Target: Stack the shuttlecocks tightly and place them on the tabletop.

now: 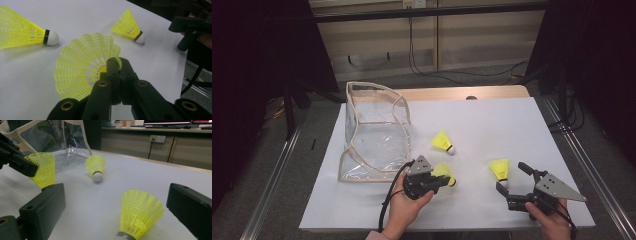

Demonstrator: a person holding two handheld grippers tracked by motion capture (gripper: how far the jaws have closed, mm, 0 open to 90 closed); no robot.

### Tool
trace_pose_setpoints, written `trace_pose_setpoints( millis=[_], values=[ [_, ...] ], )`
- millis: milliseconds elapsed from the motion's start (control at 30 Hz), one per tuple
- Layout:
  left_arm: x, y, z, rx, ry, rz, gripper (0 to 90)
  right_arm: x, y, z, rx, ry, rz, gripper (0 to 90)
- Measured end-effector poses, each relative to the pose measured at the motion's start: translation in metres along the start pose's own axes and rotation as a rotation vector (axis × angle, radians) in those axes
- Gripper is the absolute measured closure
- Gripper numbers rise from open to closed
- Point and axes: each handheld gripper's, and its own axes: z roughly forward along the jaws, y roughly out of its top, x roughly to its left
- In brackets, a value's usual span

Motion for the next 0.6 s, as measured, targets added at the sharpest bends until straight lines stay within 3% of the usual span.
trace_pose_setpoints(
  millis=[300,333,467,600],
  values=[
    [0.002,0.005,0.002,-0.003,0.018,-0.011,88.2,0.0,0.0,0.0,0.001,0.007,-0.005,2.2],
    [0.003,0.006,0.002,0.015,0.021,-0.003,88.3,0.0,0.0,0.0,0.004,0.006,-0.009,2.2],
    [0.003,0.009,0.002,-0.012,0.02,-0.016,88.3,-0.001,0.0,0.0,0.002,-0.005,-0.006,2.1],
    [0.004,0.014,0.001,-0.002,0.027,-0.023,88.3,-0.001,0.001,0.001,-0.002,0.002,-0.007,2.1]
  ],
)
